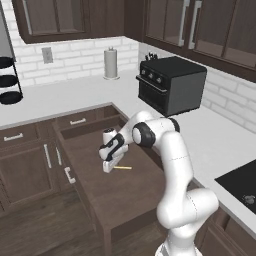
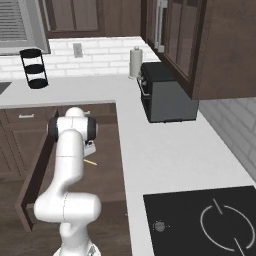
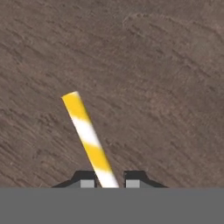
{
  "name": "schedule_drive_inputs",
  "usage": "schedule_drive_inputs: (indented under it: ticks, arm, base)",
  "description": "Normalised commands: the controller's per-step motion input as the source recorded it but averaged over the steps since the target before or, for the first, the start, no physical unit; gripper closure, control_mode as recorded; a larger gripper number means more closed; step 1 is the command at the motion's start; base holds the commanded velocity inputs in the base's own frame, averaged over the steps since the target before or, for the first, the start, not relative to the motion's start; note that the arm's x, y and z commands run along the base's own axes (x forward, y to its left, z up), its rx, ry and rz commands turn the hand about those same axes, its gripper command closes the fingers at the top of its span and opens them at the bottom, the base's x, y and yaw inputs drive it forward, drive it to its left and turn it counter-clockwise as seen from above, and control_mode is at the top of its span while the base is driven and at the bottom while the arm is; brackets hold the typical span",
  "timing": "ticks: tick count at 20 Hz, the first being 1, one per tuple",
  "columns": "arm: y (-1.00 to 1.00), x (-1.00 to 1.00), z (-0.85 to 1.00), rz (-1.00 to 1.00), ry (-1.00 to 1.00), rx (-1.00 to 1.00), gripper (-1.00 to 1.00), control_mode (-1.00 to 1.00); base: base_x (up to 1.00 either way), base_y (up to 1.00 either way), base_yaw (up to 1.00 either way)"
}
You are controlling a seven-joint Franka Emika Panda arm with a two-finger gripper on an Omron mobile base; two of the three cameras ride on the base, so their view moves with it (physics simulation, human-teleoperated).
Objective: Take a straw from the drawer in front and place it inside the glass cup on the dining counter.
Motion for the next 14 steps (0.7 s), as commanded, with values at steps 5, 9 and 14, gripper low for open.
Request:
schedule_drive_inputs:
  ticks: [5,9,14]
  arm:
    - [0.0,-0.03,-0.01,0.0,-0.01,0.0,1.0,-1.0]
    - [0.0,-0.03,0.16,0.0,-0.03,0.0,1.0,-1.0]
    - [0.0,-0.21,0.67,-0.03,-0.1,0.0,1.0,-1.0]
  base:
    - [0.0,0.0,0.0]
    - [0.0,0.0,0.0]
    - [0.0,0.0,0.0]
